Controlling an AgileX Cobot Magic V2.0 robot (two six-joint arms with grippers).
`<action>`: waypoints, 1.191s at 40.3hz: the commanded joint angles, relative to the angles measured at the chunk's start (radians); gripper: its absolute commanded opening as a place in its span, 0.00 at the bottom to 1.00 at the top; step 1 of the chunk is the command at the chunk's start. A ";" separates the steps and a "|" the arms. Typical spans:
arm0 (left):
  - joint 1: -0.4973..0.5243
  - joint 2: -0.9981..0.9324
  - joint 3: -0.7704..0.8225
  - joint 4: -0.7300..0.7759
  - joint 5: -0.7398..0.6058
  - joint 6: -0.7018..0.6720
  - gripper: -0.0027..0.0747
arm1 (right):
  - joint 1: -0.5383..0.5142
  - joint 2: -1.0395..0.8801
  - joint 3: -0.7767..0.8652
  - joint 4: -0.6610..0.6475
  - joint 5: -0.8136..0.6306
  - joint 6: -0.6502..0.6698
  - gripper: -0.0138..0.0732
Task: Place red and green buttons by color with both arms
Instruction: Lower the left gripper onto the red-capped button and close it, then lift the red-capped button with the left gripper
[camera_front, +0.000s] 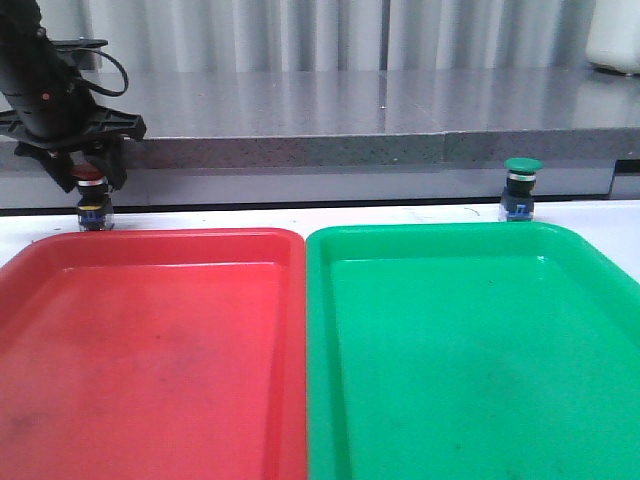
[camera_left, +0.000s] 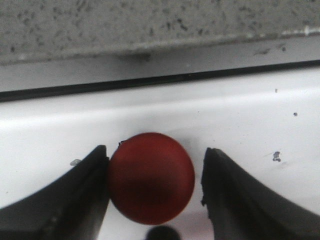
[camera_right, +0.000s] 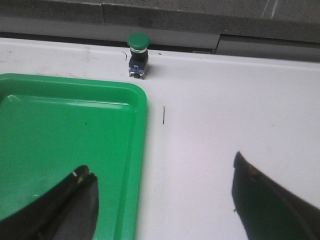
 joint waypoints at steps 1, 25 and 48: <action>0.004 -0.055 -0.033 -0.003 -0.038 -0.013 0.40 | -0.007 0.008 -0.036 -0.010 -0.069 -0.009 0.82; 0.006 -0.360 0.045 -0.089 0.086 0.026 0.29 | -0.007 0.008 -0.036 -0.010 -0.069 -0.009 0.82; -0.151 -0.861 0.709 -0.226 -0.104 0.126 0.28 | -0.007 0.008 -0.036 -0.010 -0.069 -0.009 0.82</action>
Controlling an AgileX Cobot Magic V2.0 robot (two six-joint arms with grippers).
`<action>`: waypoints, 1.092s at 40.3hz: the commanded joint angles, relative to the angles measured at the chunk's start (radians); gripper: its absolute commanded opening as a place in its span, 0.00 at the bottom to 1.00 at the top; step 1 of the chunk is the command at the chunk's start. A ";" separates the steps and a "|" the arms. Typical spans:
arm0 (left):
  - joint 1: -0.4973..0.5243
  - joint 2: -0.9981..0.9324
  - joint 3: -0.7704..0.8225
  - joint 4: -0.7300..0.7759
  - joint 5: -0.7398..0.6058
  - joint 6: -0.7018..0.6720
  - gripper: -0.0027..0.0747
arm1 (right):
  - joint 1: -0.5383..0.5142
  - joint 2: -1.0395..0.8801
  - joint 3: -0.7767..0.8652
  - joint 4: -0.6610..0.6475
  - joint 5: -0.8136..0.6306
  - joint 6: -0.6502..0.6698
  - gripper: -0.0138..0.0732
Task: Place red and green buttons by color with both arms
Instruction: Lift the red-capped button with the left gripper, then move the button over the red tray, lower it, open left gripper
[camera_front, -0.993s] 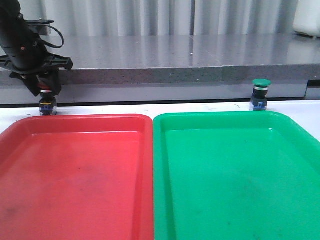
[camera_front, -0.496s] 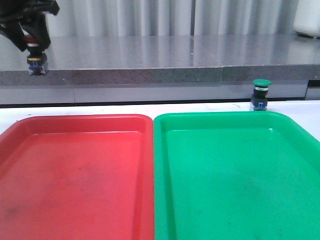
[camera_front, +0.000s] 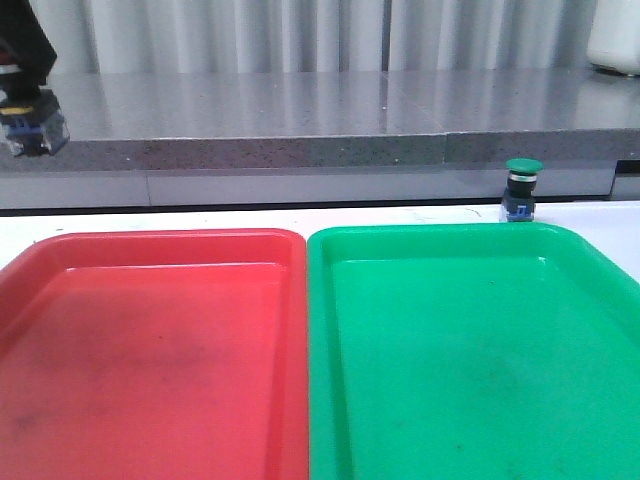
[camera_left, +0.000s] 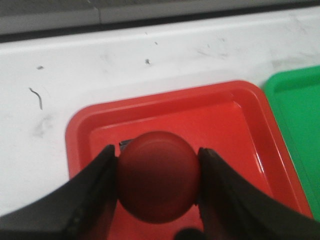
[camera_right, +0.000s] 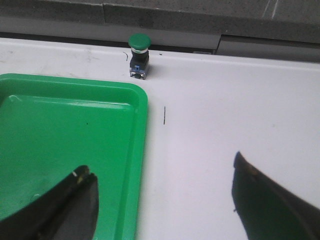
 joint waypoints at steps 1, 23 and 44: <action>-0.063 -0.060 0.064 -0.025 -0.086 0.002 0.28 | -0.007 0.008 -0.036 -0.010 -0.069 -0.009 0.82; -0.228 0.006 0.289 -0.053 -0.336 0.002 0.28 | -0.007 0.008 -0.036 -0.010 -0.069 -0.009 0.82; -0.228 0.132 0.289 -0.076 -0.372 0.002 0.47 | -0.007 0.008 -0.036 -0.010 -0.069 -0.009 0.82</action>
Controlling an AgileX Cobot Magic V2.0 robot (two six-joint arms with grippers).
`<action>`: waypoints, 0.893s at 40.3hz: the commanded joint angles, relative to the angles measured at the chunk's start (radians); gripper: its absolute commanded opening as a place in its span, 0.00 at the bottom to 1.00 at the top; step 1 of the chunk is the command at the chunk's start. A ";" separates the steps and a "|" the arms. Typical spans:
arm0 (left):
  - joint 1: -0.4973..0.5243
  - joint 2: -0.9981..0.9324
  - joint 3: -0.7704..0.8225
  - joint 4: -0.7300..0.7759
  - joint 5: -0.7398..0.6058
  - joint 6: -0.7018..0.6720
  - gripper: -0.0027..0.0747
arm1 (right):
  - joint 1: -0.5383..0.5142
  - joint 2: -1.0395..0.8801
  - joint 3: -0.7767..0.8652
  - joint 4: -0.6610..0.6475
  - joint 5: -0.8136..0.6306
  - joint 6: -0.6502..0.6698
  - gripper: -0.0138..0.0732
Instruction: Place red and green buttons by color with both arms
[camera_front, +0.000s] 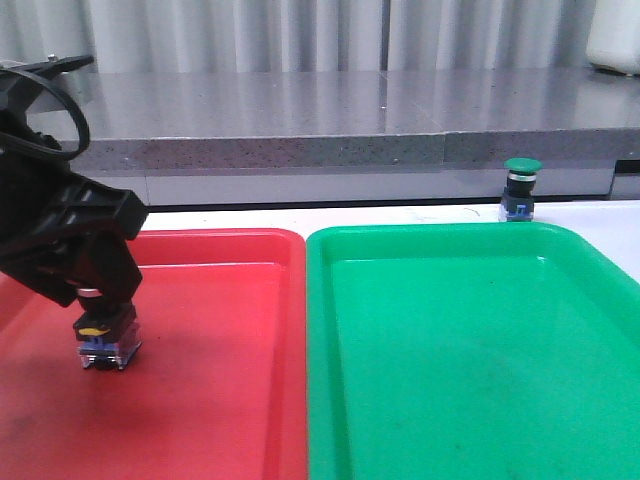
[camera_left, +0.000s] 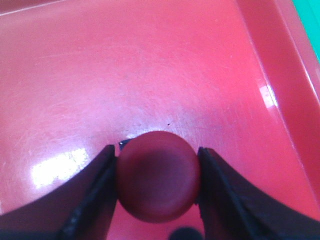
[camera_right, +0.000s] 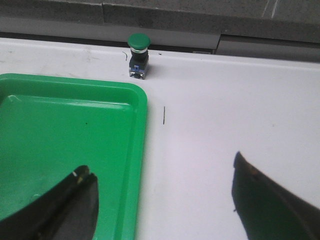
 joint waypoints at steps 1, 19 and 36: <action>-0.008 -0.029 -0.021 -0.018 -0.045 0.002 0.51 | -0.007 0.008 -0.036 -0.010 -0.069 -0.009 0.82; -0.008 -0.181 -0.054 -0.011 0.002 0.002 0.62 | -0.007 0.008 -0.036 -0.010 -0.069 -0.009 0.82; -0.008 -0.635 -0.054 0.121 0.141 0.002 0.61 | -0.007 0.008 -0.036 -0.010 -0.069 -0.009 0.82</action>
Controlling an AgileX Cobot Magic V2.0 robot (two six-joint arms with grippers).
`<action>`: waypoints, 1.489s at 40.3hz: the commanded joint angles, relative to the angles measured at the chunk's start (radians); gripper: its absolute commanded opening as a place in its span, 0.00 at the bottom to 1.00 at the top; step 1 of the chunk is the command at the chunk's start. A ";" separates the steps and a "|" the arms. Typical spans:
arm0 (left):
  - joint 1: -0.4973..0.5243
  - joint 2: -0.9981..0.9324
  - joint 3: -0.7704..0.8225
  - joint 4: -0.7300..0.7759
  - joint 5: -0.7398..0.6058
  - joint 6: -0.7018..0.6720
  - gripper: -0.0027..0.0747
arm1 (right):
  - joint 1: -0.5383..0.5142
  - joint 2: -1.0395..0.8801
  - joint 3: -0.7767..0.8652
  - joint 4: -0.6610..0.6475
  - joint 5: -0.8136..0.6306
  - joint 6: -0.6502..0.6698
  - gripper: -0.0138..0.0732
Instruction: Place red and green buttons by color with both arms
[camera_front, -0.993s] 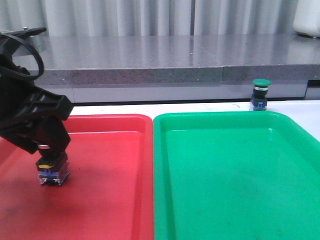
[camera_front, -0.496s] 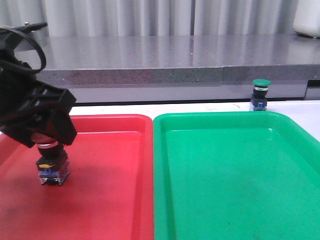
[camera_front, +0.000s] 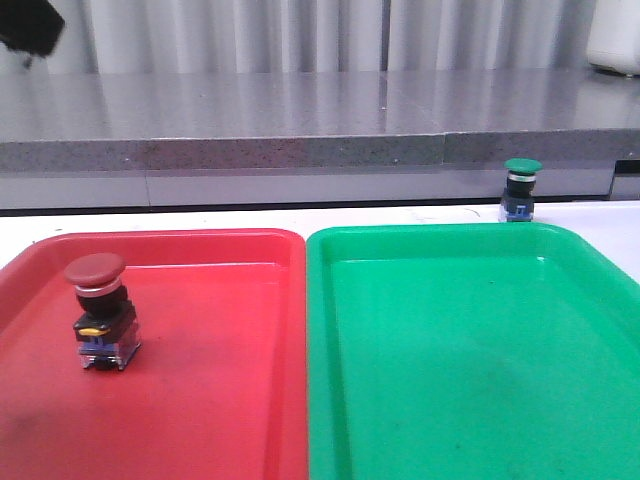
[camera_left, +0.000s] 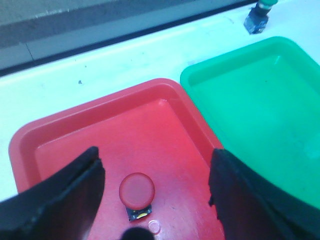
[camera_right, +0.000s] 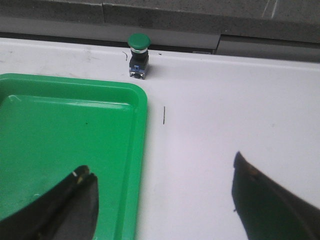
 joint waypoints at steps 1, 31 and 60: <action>-0.008 -0.103 -0.030 0.034 -0.010 0.002 0.61 | -0.007 0.008 -0.036 -0.009 -0.069 -0.009 0.82; -0.008 -0.388 -0.020 0.059 0.150 0.002 0.60 | -0.007 0.008 -0.036 -0.009 -0.072 -0.009 0.82; -0.008 -0.388 -0.020 0.059 0.150 0.002 0.60 | -0.007 0.337 -0.263 0.047 -0.078 -0.003 0.89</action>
